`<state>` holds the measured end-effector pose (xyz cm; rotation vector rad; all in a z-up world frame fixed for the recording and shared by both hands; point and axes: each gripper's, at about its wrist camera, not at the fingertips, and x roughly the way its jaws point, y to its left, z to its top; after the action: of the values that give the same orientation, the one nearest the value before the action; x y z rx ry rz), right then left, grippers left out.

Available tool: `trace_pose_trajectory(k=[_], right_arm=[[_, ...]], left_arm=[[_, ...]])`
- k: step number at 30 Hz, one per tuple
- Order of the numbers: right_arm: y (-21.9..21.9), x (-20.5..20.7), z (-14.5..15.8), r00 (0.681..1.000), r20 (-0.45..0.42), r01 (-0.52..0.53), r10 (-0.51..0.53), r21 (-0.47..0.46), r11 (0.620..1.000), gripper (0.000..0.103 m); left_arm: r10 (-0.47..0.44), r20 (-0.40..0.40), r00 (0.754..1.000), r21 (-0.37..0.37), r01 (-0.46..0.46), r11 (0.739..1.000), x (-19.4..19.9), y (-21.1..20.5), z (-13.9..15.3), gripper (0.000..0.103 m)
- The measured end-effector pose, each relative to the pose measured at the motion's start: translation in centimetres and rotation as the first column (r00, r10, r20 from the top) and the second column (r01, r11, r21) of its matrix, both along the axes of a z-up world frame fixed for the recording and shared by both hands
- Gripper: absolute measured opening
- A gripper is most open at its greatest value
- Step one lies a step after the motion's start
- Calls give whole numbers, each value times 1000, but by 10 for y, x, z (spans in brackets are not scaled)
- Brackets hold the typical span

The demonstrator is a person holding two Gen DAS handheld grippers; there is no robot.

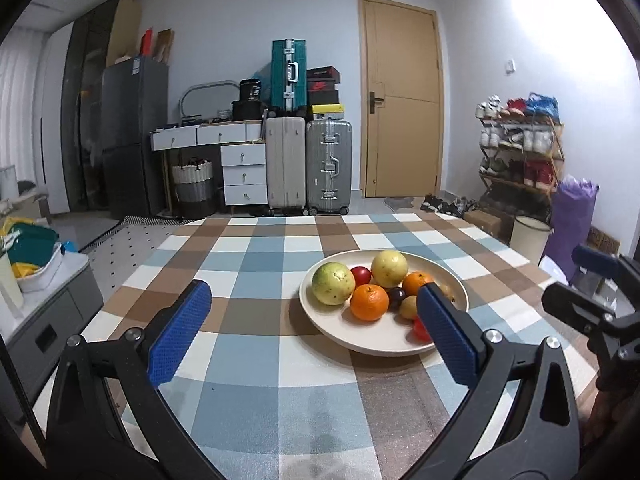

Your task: Organize fruits

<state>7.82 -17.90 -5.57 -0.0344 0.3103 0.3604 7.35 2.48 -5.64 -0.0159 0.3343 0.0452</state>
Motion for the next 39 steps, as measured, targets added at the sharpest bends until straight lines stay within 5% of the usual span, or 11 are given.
trace_pose_trajectory(k=[39], right_arm=[[1,1,-1,1000,-3,-4,4,2,1000,103]], left_arm=[[-2,1,1000,17,2,1000,-1,-4,3,103]])
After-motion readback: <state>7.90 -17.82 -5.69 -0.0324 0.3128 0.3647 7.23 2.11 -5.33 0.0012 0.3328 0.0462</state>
